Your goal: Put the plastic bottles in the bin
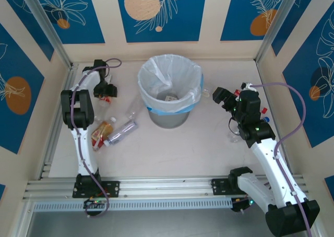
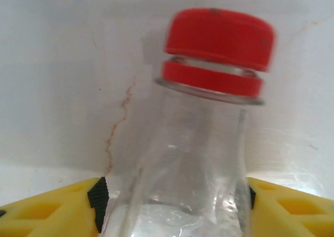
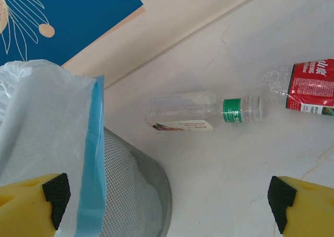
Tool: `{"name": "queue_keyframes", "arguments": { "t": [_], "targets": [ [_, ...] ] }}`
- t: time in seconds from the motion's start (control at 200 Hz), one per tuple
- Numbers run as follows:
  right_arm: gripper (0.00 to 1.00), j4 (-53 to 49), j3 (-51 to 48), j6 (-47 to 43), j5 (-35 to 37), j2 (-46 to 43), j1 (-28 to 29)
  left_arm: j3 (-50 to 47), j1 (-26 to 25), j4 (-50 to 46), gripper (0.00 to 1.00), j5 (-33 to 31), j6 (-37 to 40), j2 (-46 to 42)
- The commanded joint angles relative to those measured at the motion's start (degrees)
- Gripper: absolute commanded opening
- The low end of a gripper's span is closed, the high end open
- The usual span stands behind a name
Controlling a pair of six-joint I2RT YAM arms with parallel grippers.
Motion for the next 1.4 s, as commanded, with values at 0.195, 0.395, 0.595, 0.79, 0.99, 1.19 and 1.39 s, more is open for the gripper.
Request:
{"name": "queue_keyframes", "arguments": {
  "t": [0.195,0.395,0.595,0.79,0.99,1.19,1.39],
  "targets": [
    [1.0,0.2,-0.5,0.0,1.4,-0.7,-0.3,-0.6,-0.7,-0.6,0.51,1.2,0.1,-1.2],
    [0.99,0.2,-0.7,0.1,1.1,-0.7,-0.3,-0.6,-0.8,-0.3,0.5,4.0,-0.6,-3.8],
    [0.99,0.7,-1.1,-0.4,-0.2,-0.5,-0.3,-1.4,-0.8,0.6,0.5,5.2,-3.0,-8.3],
    [1.0,2.8,-1.4,-1.3,-3.3,0.1,-0.3,-3.8,-0.8,4.1,0.51,9.6,-5.0,-14.8],
    [1.0,10.6,-3.6,-3.4,-11.6,-0.2,0.3,-7.6,-1.2,9.6,0.51,12.2,-8.3,-22.0],
    [0.99,11.3,-3.4,-4.4,-11.9,0.9,1.4,-9.2,-2.1,14.1,0.51,17.4,-12.9,-27.6],
    [0.99,14.1,-4.2,-6.4,-13.8,0.7,3.0,-11.2,-3.9,21.0,0.51,19.5,-17.0,-33.1]
  ]
}}
